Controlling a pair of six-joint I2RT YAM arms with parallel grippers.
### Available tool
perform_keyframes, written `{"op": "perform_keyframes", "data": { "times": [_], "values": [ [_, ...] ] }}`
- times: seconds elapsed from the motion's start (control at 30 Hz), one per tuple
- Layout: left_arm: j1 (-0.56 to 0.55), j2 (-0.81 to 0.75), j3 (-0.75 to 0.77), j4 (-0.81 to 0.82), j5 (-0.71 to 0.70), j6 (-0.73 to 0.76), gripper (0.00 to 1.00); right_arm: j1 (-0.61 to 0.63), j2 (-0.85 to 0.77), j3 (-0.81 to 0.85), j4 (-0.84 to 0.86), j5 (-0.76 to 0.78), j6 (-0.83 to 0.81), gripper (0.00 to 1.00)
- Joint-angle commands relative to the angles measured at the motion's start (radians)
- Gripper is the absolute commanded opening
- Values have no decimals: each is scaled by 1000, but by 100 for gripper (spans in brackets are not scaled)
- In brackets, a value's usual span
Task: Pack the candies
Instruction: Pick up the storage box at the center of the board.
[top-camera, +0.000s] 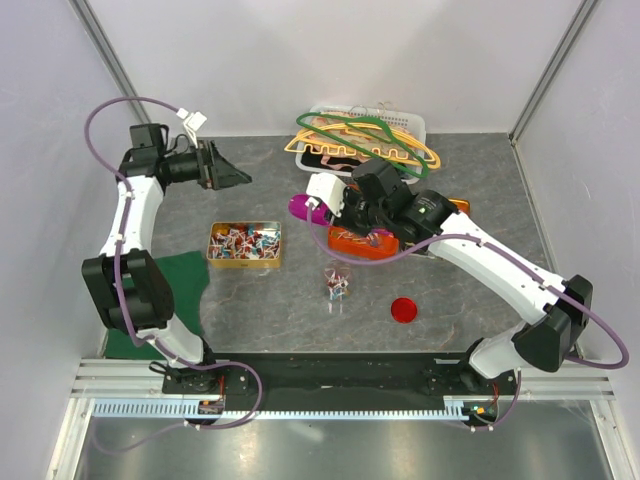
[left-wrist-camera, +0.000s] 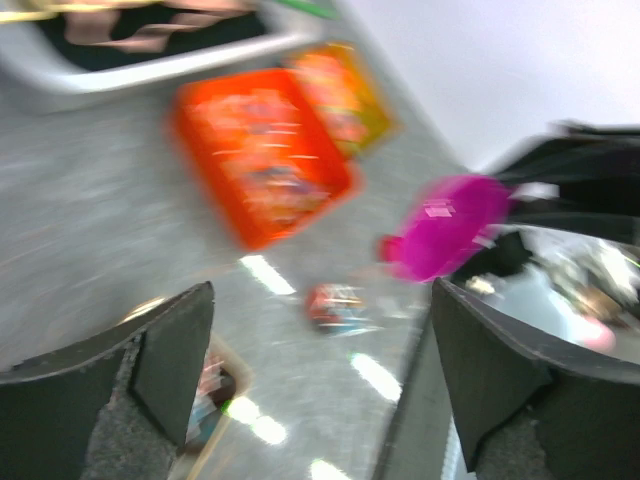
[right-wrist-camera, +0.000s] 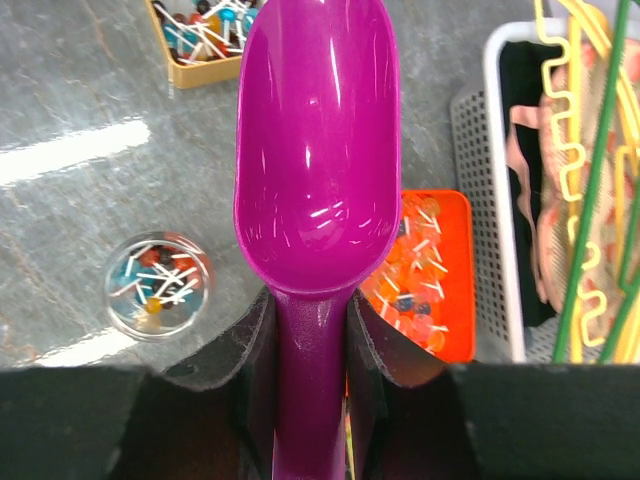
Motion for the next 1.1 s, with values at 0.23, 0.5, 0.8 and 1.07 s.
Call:
{"op": "perform_keyframes", "data": {
  "times": [0.23,0.5,0.8,1.07],
  "values": [
    [57,-10,-162,-124,-535,181,99,13,-51,46,-5,78,-35,0],
    [73,-67,-314,-58,-846,201,95,22,-57,17,-2,92,-41,0],
    [74,-118,-414,36,-994,224,84,28,-52,3,7,87,-38,0],
    [79,-104,-443,73,-1078,232,65,30,-55,-11,12,87,-42,0]
  ]
}}
